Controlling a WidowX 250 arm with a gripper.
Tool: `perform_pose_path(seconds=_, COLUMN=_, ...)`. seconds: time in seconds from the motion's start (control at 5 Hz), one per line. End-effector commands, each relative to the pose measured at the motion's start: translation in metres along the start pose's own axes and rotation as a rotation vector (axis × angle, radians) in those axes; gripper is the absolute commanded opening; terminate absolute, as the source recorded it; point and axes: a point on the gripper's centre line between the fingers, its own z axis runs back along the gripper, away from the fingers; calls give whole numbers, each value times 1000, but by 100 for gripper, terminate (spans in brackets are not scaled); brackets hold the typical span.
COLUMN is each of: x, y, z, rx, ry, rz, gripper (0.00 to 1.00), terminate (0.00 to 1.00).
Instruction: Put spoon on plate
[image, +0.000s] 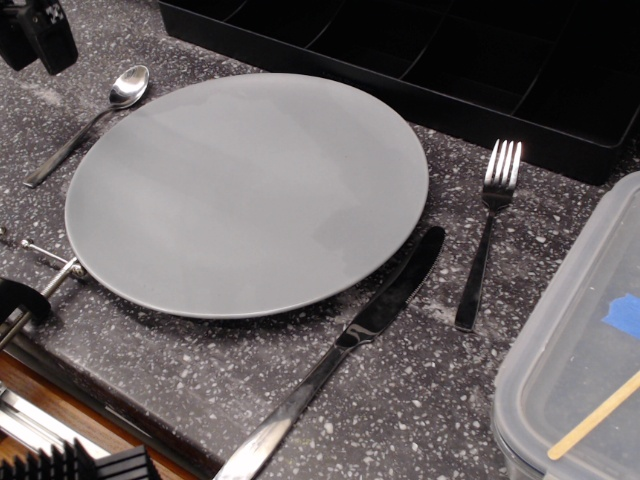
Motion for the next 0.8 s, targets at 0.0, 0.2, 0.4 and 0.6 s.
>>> perform_pose_path(seconds=0.0, x=14, y=10, z=-2, rx=96, ry=-79, rz=-7, gripper=100, terminate=0)
perform_pose_path(seconds=0.2, x=17, y=14, z=-16, rx=120, ry=-79, rz=-4, gripper=100, terminate=0)
perform_pose_path(seconds=0.4, x=19, y=17, z=-24, rx=143, ry=-74, rz=1, gripper=100, terminate=0)
perform_pose_path(seconds=0.6, x=18, y=20, z=-34, rx=164, ry=-77, rz=3, gripper=100, terminate=0)
